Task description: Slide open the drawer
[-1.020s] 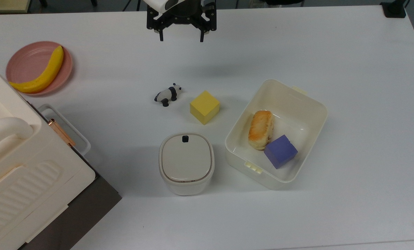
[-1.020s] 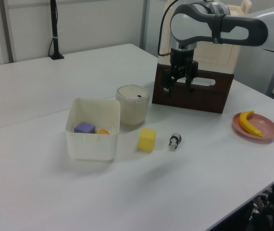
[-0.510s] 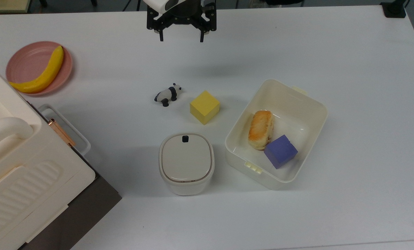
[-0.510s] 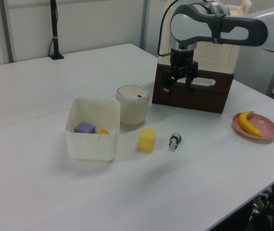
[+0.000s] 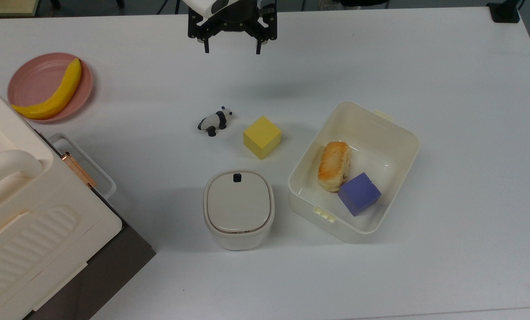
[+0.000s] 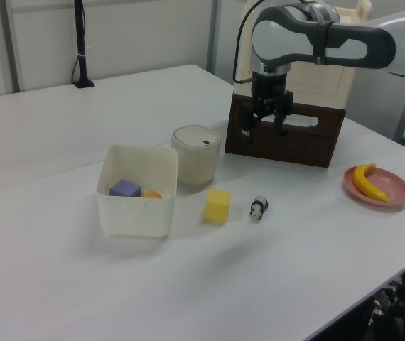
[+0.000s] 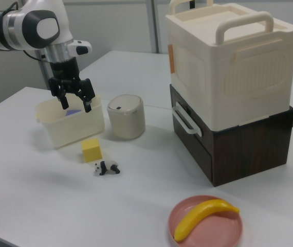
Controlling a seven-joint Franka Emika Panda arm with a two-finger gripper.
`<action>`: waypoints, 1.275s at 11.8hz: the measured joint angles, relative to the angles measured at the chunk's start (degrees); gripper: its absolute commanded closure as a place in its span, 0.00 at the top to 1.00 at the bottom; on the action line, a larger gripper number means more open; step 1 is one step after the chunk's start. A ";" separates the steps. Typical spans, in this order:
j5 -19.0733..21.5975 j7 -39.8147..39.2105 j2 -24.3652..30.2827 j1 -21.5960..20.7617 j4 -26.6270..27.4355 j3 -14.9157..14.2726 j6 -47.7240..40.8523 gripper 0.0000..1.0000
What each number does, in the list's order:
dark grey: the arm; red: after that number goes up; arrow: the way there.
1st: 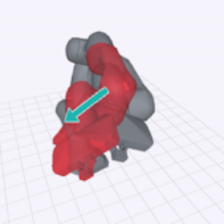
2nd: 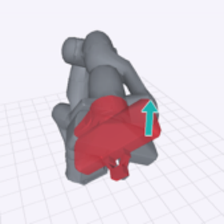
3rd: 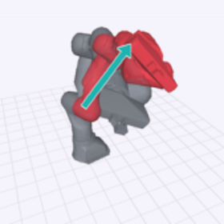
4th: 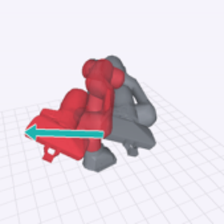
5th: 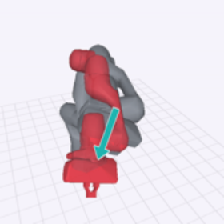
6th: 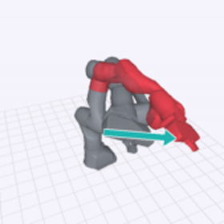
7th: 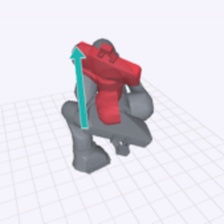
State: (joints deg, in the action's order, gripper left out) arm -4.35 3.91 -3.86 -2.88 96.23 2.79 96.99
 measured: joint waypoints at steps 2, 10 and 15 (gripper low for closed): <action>-0.11 -4.26 -0.56 0.23 0.03 0.00 0.00 1.00; -3.89 -35.07 -7.06 7.32 -3.61 -1.90 6.12 1.00; -9.57 -37.90 -13.99 8.96 -4.41 -7.15 24.09 0.99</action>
State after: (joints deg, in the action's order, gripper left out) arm -13.92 -33.99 -17.84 6.07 91.81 -4.36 121.08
